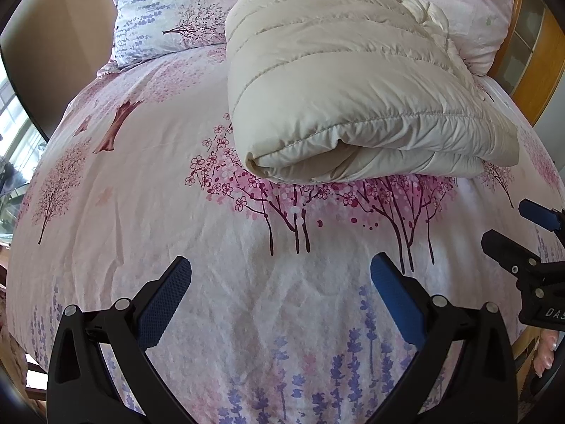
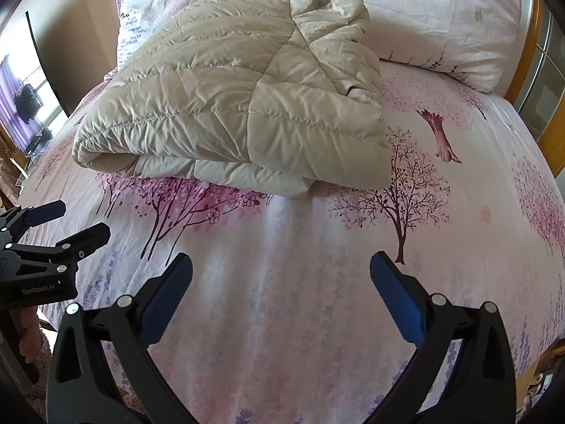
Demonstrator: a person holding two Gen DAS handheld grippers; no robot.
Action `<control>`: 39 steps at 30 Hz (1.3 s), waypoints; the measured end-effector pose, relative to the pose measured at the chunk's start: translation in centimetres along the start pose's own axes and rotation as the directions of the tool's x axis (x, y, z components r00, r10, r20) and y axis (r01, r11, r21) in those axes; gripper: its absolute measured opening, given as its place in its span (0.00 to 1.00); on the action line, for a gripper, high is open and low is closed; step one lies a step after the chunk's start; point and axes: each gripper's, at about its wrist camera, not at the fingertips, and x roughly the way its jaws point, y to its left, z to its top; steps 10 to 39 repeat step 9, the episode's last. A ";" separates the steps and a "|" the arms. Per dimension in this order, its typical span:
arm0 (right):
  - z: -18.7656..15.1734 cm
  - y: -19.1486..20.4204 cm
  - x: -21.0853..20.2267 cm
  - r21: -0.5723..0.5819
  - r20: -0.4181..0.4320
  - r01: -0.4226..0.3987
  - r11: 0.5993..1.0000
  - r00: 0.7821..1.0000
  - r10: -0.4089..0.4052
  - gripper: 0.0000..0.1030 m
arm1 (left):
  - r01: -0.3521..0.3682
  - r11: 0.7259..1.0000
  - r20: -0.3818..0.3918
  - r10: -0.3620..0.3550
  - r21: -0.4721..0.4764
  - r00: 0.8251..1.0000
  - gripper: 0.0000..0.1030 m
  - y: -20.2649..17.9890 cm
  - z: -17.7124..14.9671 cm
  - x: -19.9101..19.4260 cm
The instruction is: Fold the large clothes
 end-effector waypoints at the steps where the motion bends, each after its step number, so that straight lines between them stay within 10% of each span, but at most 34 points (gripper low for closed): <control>1: 0.0 0.0 0.0 0.000 0.000 0.000 1.000 1.000 0.000 0.98 | 0.000 1.000 0.000 0.000 0.000 1.000 0.99 0.0 0.0 0.0; 39: 0.0 0.0 0.0 0.000 0.000 0.000 1.000 1.000 0.000 0.98 | 0.004 1.000 -0.006 -0.003 0.005 1.000 0.99 0.0 0.0 0.1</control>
